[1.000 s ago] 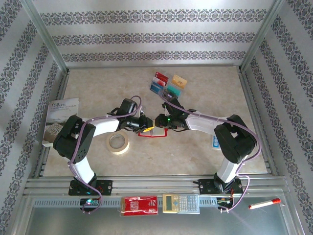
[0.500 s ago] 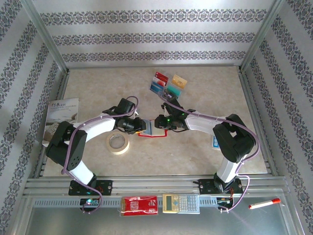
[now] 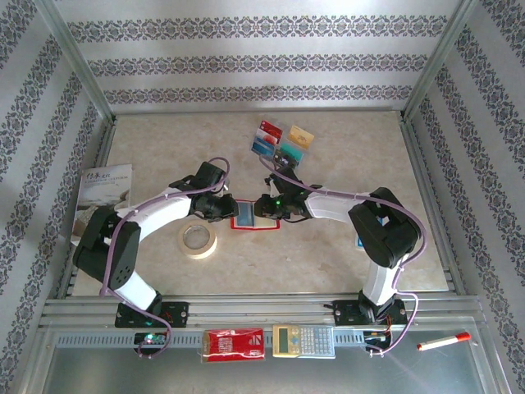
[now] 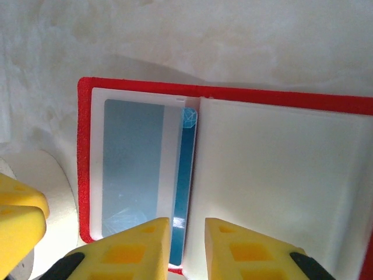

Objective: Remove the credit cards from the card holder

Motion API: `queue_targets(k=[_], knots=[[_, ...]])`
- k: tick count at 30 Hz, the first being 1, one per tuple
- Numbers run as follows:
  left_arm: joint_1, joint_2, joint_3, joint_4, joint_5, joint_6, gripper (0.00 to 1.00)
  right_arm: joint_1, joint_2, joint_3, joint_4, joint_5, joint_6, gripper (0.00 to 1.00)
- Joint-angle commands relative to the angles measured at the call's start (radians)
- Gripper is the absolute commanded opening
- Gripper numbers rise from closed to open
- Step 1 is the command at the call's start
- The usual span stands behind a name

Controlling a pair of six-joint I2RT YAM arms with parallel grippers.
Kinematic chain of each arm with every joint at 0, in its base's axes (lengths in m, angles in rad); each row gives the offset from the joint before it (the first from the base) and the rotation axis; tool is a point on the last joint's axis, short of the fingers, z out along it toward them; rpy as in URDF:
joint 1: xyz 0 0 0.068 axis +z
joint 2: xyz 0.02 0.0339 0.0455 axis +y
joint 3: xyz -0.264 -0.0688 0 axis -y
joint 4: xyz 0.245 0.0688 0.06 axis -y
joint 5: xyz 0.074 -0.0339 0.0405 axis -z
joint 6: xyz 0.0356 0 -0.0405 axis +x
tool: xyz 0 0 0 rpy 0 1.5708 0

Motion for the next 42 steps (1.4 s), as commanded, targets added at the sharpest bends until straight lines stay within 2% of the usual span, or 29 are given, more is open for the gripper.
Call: queue_targets(k=[1,4,7,13,18,26,37,42], knots=[[0.011,0.031,0.008,0.096,0.07,-0.049,0.19,0.011,0.023,0.031,0.026,-0.021,0.015,0.23],[0.011,0.053,0.011,0.113,0.046,-0.067,0.16,0.01,0.029,0.034,0.028,-0.014,0.018,0.22],[0.011,0.073,0.027,0.057,-0.018,-0.056,0.16,0.009,0.039,0.037,0.029,-0.016,0.019,0.2],[0.013,0.12,0.023,0.105,0.022,-0.076,0.15,0.012,0.058,0.036,0.047,-0.042,0.028,0.17],[0.012,0.134,0.013,0.076,-0.035,-0.057,0.15,0.012,0.065,0.038,0.053,-0.053,0.033,0.17],[0.012,0.168,-0.01,0.05,-0.044,-0.03,0.16,0.016,0.093,0.045,0.052,-0.084,0.032,0.19],[0.012,0.177,-0.028,0.022,-0.094,-0.021,0.14,0.014,0.112,0.05,0.005,-0.027,0.032,0.19],[0.013,0.177,-0.028,0.027,-0.089,-0.021,0.14,0.013,0.132,0.056,0.008,-0.041,0.033,0.19]])
